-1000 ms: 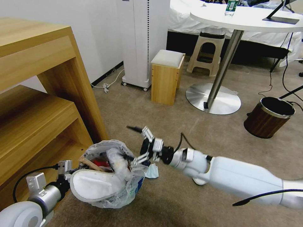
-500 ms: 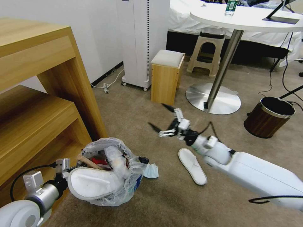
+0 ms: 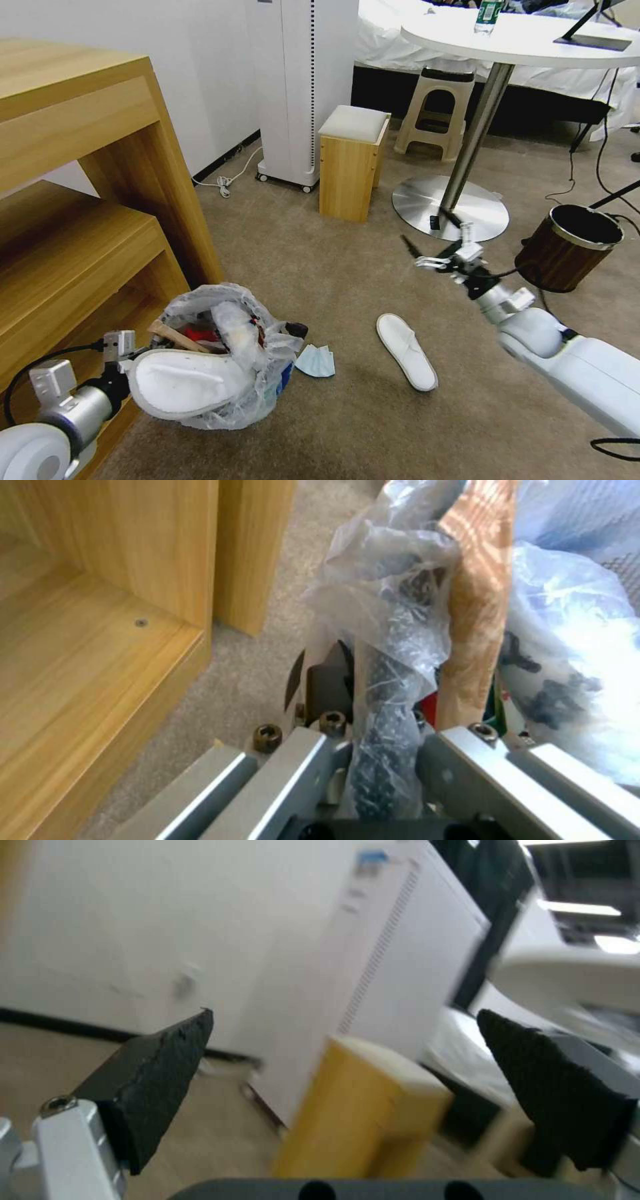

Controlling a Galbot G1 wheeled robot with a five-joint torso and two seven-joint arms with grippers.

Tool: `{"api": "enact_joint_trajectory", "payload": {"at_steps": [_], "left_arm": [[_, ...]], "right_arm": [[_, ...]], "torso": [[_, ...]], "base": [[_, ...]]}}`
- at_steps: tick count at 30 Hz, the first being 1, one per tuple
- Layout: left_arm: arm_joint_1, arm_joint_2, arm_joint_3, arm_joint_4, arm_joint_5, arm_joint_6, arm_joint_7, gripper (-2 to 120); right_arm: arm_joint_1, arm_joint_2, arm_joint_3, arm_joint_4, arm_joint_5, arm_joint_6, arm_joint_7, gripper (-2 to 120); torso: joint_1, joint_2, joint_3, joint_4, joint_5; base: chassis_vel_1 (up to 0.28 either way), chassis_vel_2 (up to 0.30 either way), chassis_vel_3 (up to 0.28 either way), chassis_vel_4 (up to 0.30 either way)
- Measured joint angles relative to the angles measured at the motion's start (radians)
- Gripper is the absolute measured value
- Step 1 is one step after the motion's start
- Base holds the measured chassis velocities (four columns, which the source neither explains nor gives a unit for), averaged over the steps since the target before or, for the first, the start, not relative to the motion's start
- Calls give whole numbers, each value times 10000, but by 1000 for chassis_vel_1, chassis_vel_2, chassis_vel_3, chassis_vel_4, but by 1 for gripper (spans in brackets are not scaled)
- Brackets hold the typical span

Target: Pick up the trash bin and place the garbage on the floor into it.

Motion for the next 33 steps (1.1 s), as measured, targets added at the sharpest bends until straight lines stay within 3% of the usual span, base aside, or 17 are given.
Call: {"api": "enact_joint_trajectory", "payload": {"at_steps": [3,7,16,33], "left_arm": [[-33,52,-46,-6,-90,-17,-1,0],[-93,87,-39,5,-137,-21,-12,0],[-105,154,-11,87,-185,-61,2,0],[-11,169,6,136,-147,-126,58,0]], "right_arm": [[-1249,48,1215,-424,-186,4,112,100],[-1615,27,1719,-855,-155,235,-72,100],[-1118,343,1718,-1826,-261,908,-25,100],[-1753,426,2426,-1648,-282,555,-334,100]], "torso": [[0,0,1,-6,5],[0,0,0,-6,-9],[0,0,1,1,-4],[0,0,1,-2,-6]], "base": [[0,0,0,0],[0,0,0,0],[0,0,0,0],[0,0,0,0]]}}
